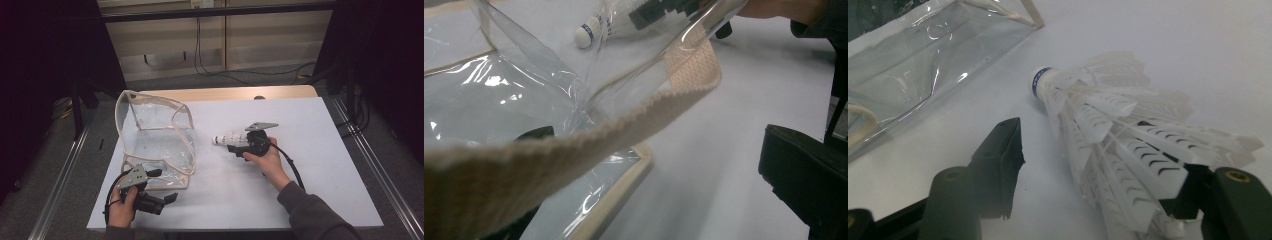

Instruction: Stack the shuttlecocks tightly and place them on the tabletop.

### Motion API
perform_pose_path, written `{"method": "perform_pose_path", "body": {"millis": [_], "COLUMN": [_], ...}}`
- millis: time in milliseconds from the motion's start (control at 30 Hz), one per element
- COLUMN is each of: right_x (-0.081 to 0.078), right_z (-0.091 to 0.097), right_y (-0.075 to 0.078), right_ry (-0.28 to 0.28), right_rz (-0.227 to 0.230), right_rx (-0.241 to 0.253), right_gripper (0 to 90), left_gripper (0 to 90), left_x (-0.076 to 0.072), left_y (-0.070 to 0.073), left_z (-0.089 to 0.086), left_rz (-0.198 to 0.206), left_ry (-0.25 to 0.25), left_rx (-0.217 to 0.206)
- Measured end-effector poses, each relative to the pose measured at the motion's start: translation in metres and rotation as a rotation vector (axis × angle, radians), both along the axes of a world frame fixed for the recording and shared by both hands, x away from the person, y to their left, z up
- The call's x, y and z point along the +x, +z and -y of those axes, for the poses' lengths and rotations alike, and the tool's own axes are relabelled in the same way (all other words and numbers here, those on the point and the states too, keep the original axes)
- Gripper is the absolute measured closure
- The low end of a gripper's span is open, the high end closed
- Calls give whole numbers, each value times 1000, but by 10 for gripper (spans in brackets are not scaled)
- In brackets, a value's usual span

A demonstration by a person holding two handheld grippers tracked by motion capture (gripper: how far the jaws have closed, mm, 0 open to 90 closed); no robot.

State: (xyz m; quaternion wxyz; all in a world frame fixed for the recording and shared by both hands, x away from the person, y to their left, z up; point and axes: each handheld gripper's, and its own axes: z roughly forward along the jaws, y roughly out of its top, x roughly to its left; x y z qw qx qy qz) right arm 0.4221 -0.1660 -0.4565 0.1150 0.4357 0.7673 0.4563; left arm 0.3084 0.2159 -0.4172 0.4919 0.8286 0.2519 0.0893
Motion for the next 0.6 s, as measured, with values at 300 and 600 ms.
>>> {"method": "perform_pose_path", "body": {"millis": [300,600], "right_x": [1,1], "right_z": [-2,-5], "right_y": [-1,-1], "right_ry": [-13,-8], "right_rz": [4,12], "right_rx": [1,-1], "right_gripper": [434,523], "left_gripper": [25,26], "left_x": [0,0], "left_y": [0,0], "left_z": [0,0], "left_rz": [1,-1], "left_ry": [-1,-1], "left_rx": [-1,-5]}}
